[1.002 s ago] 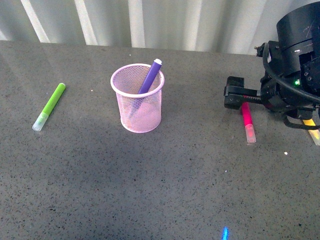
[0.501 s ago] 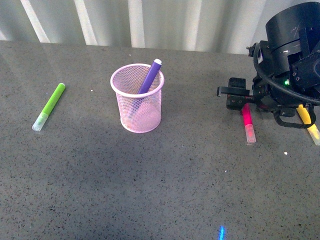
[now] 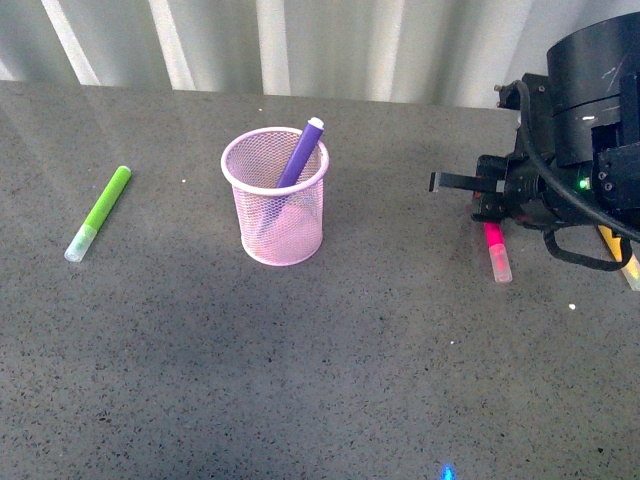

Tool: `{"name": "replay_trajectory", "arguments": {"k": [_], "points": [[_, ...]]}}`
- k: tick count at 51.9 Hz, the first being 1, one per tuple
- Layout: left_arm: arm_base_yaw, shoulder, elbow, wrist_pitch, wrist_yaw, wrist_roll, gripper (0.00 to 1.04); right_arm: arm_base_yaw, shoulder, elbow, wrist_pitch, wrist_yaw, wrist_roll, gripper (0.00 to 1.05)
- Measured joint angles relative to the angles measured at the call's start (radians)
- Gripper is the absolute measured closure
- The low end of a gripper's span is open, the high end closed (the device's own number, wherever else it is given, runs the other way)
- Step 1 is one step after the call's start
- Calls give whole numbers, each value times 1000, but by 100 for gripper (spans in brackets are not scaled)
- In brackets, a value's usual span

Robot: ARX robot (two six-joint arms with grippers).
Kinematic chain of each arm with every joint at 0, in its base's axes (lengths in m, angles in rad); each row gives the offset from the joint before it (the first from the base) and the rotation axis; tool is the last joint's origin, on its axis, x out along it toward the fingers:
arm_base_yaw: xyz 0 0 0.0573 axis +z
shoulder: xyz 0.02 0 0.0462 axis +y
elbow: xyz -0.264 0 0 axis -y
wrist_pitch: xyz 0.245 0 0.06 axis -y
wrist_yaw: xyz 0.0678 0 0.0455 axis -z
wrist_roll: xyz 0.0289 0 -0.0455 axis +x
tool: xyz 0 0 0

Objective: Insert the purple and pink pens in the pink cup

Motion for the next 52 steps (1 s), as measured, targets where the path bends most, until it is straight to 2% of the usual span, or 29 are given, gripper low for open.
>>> {"name": "replay_trajectory", "arguments": {"k": [7, 16, 27, 31, 36, 52], "points": [[0, 0, 0, 0, 0, 0, 7, 5, -43, -29, 101, -14, -38, 93], [0, 0, 0, 0, 0, 0, 7, 48, -113, -56, 330, -12, -156, 93], [0, 0, 0, 0, 0, 0, 7, 203, -106, -32, 613, -98, -378, 93], [0, 0, 0, 0, 0, 0, 7, 262, -75, 7, 653, -111, -395, 93], [0, 0, 0, 0, 0, 0, 7, 297, -58, 35, 657, -108, -387, 93], [0, 0, 0, 0, 0, 0, 7, 362, 10, 134, 620, -115, -312, 93]]}}
